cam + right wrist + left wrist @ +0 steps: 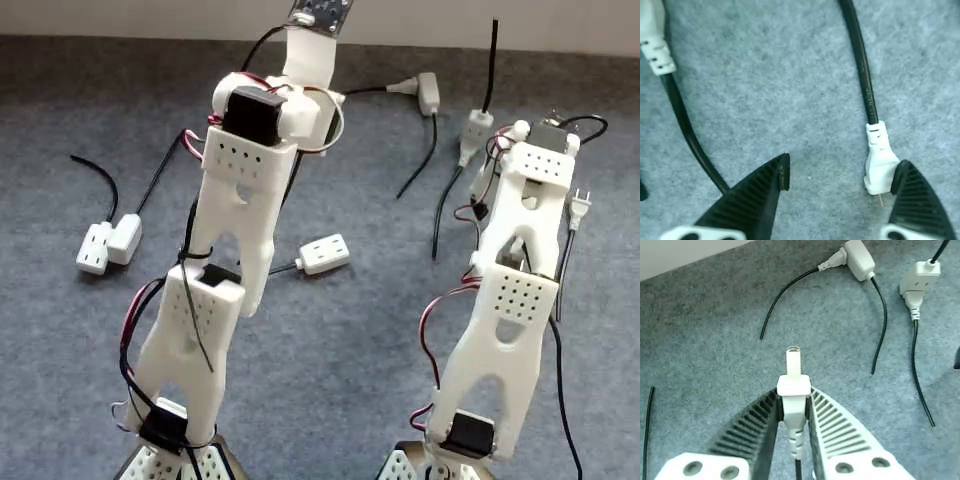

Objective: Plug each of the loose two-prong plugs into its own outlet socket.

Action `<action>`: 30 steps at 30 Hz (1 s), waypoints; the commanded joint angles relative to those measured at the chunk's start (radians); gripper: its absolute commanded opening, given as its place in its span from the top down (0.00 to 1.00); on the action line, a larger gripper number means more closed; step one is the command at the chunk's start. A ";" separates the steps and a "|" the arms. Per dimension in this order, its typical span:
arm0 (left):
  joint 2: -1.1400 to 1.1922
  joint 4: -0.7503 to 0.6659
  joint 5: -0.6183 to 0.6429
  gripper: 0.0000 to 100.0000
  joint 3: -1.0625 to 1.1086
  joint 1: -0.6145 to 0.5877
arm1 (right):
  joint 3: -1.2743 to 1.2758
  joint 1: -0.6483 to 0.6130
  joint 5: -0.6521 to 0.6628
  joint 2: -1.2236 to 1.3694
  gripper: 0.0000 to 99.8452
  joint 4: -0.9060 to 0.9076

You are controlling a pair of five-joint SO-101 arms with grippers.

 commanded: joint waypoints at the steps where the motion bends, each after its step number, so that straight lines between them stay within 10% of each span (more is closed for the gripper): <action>1: -0.262 0.009 0.008 0.99 0.222 0.048 | -0.008 -0.007 -0.005 -0.010 0.68 -0.008; 13: -0.932 -0.235 0.198 0.99 1.096 0.173 | -0.010 -0.002 -0.005 -0.010 0.68 -0.004; 30: -1.429 -1.274 0.204 0.99 2.227 0.369 | -0.013 -0.001 -0.005 -0.015 0.68 -0.008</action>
